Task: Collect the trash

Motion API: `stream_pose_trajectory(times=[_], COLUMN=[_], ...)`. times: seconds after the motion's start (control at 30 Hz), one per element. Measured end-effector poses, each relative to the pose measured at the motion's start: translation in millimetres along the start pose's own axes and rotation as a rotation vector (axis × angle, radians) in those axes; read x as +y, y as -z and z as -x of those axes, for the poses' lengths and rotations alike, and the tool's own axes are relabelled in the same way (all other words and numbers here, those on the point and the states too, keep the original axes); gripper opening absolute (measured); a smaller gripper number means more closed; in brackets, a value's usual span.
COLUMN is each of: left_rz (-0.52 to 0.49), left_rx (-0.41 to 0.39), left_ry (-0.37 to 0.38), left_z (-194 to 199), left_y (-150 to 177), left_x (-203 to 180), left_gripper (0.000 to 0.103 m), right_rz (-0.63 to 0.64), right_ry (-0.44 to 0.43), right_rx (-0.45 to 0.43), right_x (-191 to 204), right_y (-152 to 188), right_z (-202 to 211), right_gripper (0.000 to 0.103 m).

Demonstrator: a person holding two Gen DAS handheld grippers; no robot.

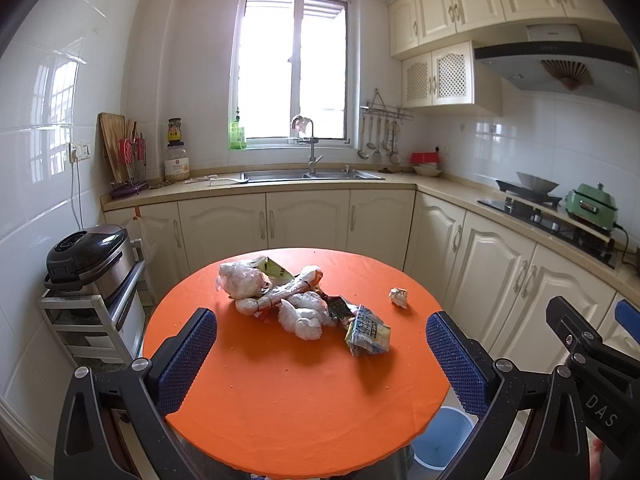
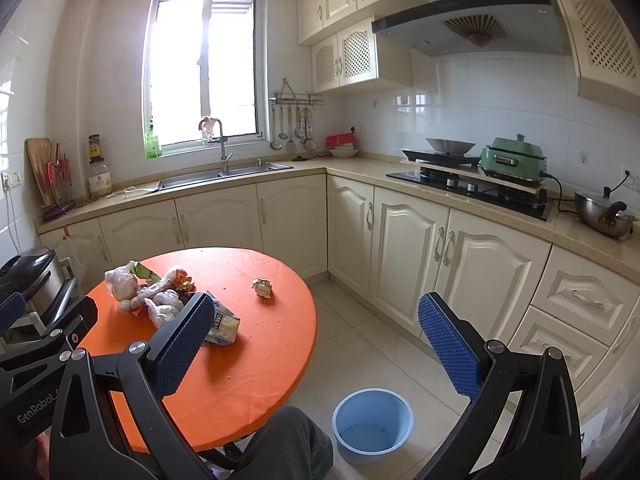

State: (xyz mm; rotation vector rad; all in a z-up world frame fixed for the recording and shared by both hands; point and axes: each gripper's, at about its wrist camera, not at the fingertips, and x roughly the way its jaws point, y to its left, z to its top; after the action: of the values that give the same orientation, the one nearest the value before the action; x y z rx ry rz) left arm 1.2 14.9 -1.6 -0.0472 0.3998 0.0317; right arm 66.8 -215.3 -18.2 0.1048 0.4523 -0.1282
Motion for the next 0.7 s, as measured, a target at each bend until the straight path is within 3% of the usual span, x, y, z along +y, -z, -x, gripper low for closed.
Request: stream_pose_trajectory(times=[0.7], left_rz=[0.001], left_rx=[0.011], left_ry=[0.001], left_z=[-2.2], left_y=[-0.5], left_x=[2.3], left_gripper=[0.102], right_rz=[-0.003], right_ry=[-0.004], right_rx=[0.004], right_x=[-6.5], right_y=[0.9], right_z=[1.8], right_gripper=[0.103])
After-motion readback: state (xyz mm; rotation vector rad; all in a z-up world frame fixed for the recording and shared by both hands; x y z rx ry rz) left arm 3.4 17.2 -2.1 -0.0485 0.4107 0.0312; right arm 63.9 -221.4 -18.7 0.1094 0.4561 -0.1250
